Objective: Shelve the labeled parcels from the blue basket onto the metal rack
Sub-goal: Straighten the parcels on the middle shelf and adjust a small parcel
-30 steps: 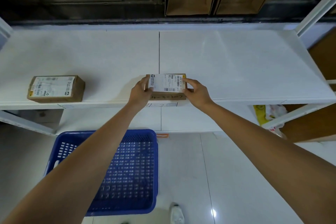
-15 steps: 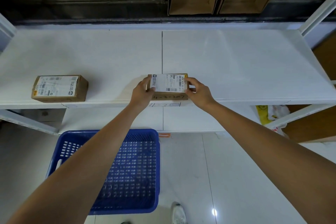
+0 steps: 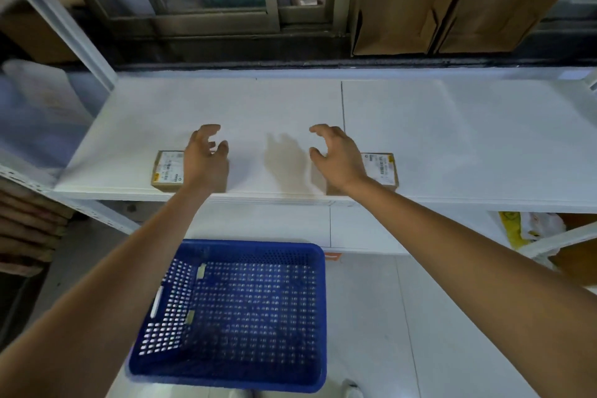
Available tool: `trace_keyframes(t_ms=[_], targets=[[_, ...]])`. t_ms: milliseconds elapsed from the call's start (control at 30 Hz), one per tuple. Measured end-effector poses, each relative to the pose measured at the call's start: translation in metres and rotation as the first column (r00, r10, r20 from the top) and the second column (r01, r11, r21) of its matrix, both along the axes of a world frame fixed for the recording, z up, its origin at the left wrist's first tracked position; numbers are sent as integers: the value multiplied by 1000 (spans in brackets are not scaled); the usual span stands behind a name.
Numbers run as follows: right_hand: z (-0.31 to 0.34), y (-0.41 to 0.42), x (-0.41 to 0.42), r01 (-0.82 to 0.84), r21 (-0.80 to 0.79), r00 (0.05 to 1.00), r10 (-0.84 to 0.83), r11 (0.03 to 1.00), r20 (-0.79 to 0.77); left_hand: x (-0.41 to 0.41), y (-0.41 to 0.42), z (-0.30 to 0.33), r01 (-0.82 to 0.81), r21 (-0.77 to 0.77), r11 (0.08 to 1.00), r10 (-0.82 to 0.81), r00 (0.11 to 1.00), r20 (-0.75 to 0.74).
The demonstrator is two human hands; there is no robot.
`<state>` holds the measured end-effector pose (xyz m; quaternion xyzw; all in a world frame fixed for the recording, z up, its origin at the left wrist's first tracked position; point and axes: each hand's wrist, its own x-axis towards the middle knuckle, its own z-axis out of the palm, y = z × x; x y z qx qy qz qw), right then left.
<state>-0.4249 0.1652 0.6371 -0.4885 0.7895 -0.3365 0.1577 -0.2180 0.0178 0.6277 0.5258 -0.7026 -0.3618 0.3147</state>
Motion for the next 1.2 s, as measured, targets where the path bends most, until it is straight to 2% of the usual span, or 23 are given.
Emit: trace_keyframes(t_ms=[133,300,467,633,1067,1200], targets=[[-14,-55,67,-84,140,993,70,987,99,77,-53,-8,-79,-31,996,84,970,227],[-42,-106,122,-131,262,974,75,956,212,125,-88,-38,-44,130,990,-6,933,359],[-59,-128,149,-106,233,973,53,967,223,132,-99,-63,57,248,967,-124,957,264],[-64,-128,155,-72,234,979,24,969,203,129,-96,-71,56,284,957,-99,986,137],[-62,-126,158,-71,246,982,25,967,186,134,-97,-74,93,292,952,-128,986,104],[-58,-128,157,-78,247,990,45,966,137,136,-99,-68,99,306,947,-140,983,117]])
